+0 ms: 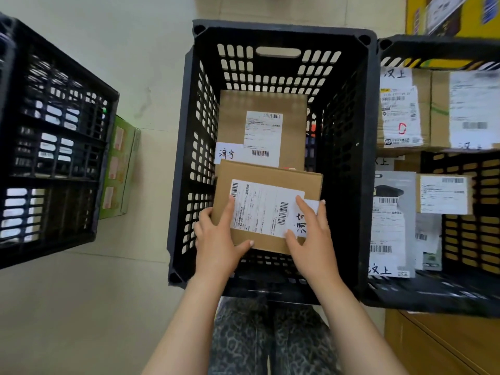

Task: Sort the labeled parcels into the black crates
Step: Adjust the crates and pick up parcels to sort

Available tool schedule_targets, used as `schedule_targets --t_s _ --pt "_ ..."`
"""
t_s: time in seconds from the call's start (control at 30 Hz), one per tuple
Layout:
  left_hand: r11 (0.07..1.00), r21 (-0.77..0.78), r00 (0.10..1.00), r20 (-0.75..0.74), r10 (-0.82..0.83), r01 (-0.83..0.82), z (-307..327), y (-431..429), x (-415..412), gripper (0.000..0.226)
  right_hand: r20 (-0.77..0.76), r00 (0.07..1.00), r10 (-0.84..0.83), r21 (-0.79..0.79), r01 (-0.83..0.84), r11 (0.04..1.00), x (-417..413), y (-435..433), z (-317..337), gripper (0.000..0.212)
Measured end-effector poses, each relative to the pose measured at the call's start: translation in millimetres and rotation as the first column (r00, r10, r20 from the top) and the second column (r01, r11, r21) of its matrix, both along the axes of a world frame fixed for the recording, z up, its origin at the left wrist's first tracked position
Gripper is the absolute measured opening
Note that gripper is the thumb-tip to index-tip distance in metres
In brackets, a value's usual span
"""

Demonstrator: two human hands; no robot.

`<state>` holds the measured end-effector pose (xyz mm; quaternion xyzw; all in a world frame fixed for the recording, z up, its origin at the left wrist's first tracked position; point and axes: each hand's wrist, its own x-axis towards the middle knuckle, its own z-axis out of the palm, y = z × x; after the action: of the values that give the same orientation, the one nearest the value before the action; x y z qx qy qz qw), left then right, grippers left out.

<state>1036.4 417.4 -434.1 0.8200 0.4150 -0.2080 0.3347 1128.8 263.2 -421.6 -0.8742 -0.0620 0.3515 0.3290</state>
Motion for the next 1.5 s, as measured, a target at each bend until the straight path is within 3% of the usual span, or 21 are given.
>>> schedule_targets --t_s 0.33,0.7,1.1,1.23,1.33,1.5 --pt "0.999 0.035 0.997 -0.074 -0.011 0.014 1 -6 -17 0.105 -0.082 0.997 0.004 -0.046 -0.007 0.999 -18 -9 1 0.066" --pt "0.996 -0.073 0.975 -0.219 0.028 -0.045 -22 -5 -10 0.103 -0.143 0.989 0.050 -0.078 -0.062 0.995 -2 0 -35 0.063" --pt "0.991 -0.129 0.963 -0.271 0.002 -0.038 -57 0 -1 0.097 -0.160 0.982 0.096 -0.102 -0.114 0.988 -2 1 -79 0.056" --pt "0.989 -0.135 0.955 -0.297 0.025 -0.068 -52 0 -6 0.094 -0.183 0.967 0.175 -0.099 -0.196 0.976 -3 -2 -78 0.064" --pt "0.990 -0.135 0.967 -0.253 0.007 -0.042 -42 0 -9 0.084 -0.134 0.976 0.173 -0.165 -0.194 0.967 3 -2 -68 0.068" --pt "0.995 -0.098 0.998 -0.066 -0.012 0.006 8 -3 0 0.074 -0.037 0.965 0.261 -0.093 -0.263 0.960 19 -3 -13 0.059"
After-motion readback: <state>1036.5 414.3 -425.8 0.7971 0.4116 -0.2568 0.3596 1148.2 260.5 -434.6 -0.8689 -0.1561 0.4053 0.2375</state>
